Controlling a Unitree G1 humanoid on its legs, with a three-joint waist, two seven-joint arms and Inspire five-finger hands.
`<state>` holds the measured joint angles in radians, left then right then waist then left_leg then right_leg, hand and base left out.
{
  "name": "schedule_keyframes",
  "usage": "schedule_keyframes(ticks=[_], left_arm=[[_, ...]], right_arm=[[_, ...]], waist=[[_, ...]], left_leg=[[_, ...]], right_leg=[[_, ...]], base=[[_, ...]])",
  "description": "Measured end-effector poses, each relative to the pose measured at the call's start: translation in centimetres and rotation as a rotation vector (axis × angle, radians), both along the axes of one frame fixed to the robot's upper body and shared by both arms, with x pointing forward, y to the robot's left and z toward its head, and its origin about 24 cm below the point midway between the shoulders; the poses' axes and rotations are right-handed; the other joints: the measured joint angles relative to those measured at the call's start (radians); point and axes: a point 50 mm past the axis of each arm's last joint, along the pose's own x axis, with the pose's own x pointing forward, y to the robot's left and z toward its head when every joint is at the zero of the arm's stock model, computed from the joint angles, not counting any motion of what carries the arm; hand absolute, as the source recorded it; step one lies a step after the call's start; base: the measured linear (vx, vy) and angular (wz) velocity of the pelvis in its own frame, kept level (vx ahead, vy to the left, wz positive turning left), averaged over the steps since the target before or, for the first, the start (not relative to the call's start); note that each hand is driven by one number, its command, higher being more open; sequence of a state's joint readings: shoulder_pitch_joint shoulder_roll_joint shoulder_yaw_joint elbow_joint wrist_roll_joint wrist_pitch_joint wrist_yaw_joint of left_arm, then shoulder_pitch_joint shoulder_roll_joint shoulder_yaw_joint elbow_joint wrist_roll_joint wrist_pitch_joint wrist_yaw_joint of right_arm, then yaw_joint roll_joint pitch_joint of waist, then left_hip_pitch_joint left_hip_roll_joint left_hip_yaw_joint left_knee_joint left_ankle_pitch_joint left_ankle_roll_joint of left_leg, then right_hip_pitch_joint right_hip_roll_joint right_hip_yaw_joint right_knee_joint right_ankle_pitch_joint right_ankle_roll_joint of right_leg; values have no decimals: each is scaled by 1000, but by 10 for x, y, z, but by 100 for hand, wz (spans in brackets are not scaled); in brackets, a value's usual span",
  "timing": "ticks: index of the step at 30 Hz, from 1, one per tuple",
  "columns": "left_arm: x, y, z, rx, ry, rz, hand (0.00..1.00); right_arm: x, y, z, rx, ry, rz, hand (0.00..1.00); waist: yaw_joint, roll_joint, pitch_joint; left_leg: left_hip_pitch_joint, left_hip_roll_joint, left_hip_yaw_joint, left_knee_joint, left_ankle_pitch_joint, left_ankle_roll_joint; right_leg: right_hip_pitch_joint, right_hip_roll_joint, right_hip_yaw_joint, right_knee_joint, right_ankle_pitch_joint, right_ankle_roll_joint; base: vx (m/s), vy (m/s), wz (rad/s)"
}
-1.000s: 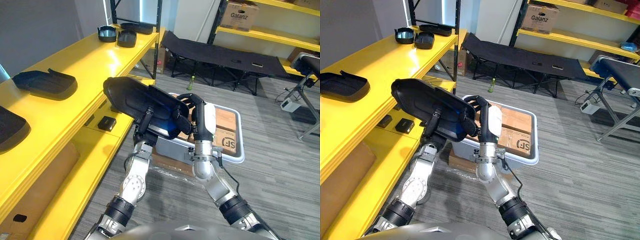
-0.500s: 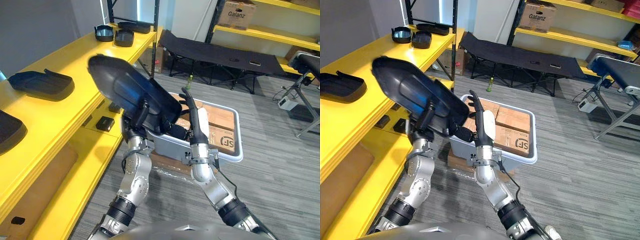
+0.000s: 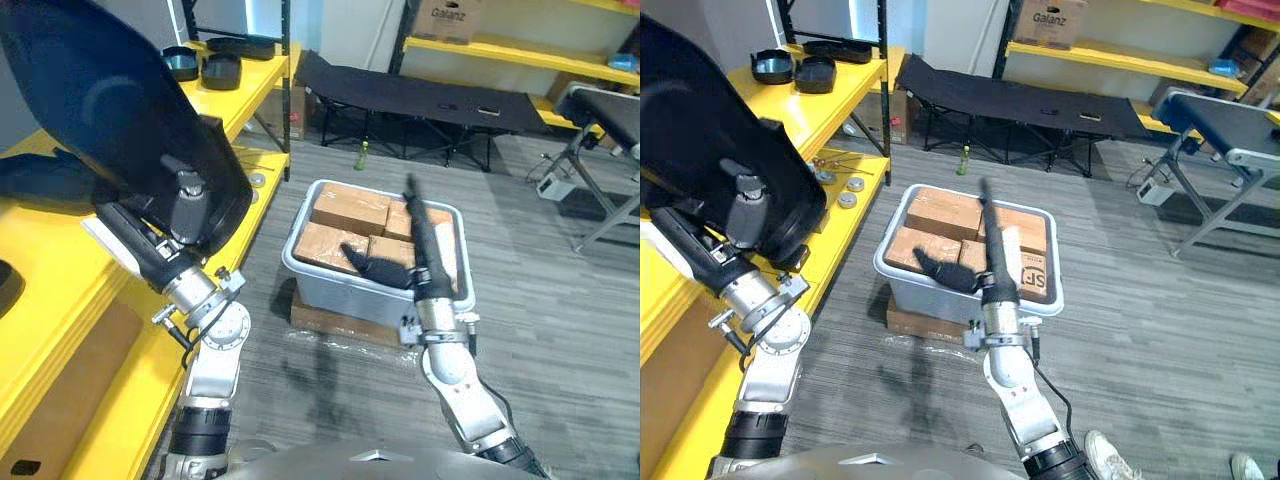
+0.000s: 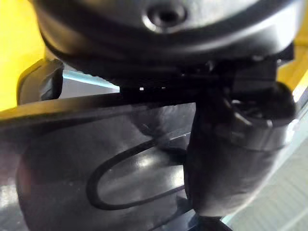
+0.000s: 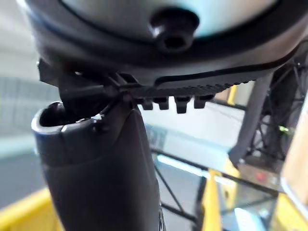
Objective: Walk over and take three plastic housings, then place them on the shelf
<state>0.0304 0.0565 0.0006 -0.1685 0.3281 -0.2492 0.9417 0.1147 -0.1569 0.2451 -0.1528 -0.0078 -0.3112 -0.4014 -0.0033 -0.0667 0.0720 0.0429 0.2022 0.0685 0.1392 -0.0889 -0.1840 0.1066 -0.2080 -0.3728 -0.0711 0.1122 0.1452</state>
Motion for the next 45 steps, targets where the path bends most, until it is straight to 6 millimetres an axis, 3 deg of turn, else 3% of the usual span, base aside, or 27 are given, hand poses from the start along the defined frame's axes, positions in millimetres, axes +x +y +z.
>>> schedule_keyframes(ticks=[3,5,11,16,21,26,28,30,33,35,38,41,45], left_arm=[[-6,8,-7,-9,38,-57,0],[-9,10,-9,-19,27,-120,0],[-34,2,-1,-18,18,-406,0],[-38,1,4,-20,-1,-506,0],[-38,1,3,-14,10,-550,0],[-42,7,-1,-72,8,-573,0],[-43,5,-3,-89,12,-625,0],[-44,4,-4,-104,8,-664,0],[-53,5,-6,-127,-4,-675,0],[-58,5,-2,-116,-23,-678,0],[-58,3,3,-77,-30,-733,0],[-57,6,6,-28,-16,-807,0],[-59,10,7,-89,-71,-784,0]], right_arm=[[-2,-31,-4,223,9,-117,100],[-5,-46,-16,235,58,-193,100],[-24,-84,-51,346,189,-442,100],[-33,-101,-55,354,215,-493,100],[-19,-82,-52,376,212,-341,100],[5,-39,-55,344,291,44,100],[3,-23,-64,329,347,172,100],[3,-17,-65,309,357,257,100],[3,-6,-63,262,357,380,100],[4,6,-60,254,348,442,100],[3,19,-54,215,320,473,100],[6,24,-40,185,263,450,100],[17,24,-29,157,217,455,100]], waist=[[-3,12,7],[-7,24,16],[-22,97,42],[-22,112,40],[5,114,39],[36,134,51],[31,128,52],[42,131,55],[79,147,56],[92,137,61],[102,112,56],[112,84,54],[134,86,59]], left_leg=[[-1,0,16,0,-4,0],[-1,0,21,-1,-5,1],[-1,-1,22,-10,-5,1],[-1,-1,14,-10,-6,4],[-20,-2,-18,-1,-9,17],[-44,3,-60,14,24,27],[-101,-2,19,38,72,94],[-117,1,64,4,111,126],[-121,-2,37,-42,152,83],[-129,-20,19,-56,162,66],[-165,-61,-36,-60,169,67],[-179,-98,-112,-100,214,70],[-178,-90,-129,-109,232,61]], right_leg=[[-12,-1,12,-1,0,0],[-16,-1,17,-1,1,2],[-17,-1,12,-5,0,1],[-10,-1,3,-5,-1,1],[0,1,-26,-5,-7,-7],[3,-3,-84,56,-38,-12],[29,-28,-199,102,-92,-21],[41,-40,-271,130,-119,-15],[49,-44,-324,158,-140,-9],[55,-62,-353,177,-149,1],[52,-90,-378,208,-168,7],[45,-97,-275,251,-226,-13],[31,-95,-268,290,-257,5]], base=[[53,47,-14],[70,42,-7],[38,25,0],[-26,14,4],[-74,13,15],[-21,11,43],[-11,-8,139],[-14,-19,132],[-13,-6,66],[10,37,44],[25,73,65],[30,41,80],[-63,-59,17]])
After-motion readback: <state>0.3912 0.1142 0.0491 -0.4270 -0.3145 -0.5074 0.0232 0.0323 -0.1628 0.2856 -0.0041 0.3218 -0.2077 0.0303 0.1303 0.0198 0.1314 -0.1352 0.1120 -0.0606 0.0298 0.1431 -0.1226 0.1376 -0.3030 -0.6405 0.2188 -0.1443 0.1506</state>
